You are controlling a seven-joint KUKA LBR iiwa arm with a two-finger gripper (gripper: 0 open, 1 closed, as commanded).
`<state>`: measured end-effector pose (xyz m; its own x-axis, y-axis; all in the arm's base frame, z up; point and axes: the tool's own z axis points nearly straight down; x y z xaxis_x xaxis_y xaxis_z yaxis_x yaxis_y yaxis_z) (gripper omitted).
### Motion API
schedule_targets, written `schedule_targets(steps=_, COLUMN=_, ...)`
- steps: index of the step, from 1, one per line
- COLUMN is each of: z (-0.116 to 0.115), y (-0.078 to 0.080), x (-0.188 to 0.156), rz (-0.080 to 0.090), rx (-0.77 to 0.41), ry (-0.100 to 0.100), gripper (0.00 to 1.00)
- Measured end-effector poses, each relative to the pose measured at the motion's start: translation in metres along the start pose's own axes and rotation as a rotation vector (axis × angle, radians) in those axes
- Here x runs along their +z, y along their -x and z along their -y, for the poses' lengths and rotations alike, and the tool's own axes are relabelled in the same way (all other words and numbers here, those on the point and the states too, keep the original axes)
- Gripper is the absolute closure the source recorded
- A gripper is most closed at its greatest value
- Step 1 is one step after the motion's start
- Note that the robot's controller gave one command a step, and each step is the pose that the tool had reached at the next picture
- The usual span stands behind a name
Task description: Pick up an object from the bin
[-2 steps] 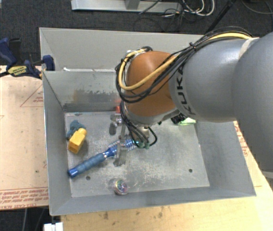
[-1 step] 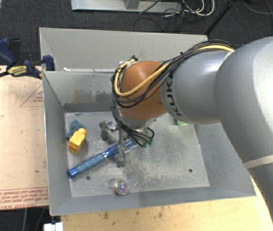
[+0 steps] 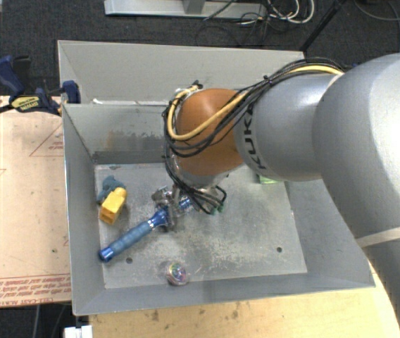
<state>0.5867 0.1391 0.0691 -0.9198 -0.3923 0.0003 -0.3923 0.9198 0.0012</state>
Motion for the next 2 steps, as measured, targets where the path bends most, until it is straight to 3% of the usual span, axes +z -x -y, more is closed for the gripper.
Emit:
schedule_targets(steps=1, z=-0.001, y=-0.003, x=-0.131, rz=0.010, rx=0.030, ry=-0.002, gripper=1.00)
schedule_targets(steps=2, z=0.001, y=0.006, x=-0.201, rz=0.009, rx=-0.219, ry=-0.003, gripper=1.00)
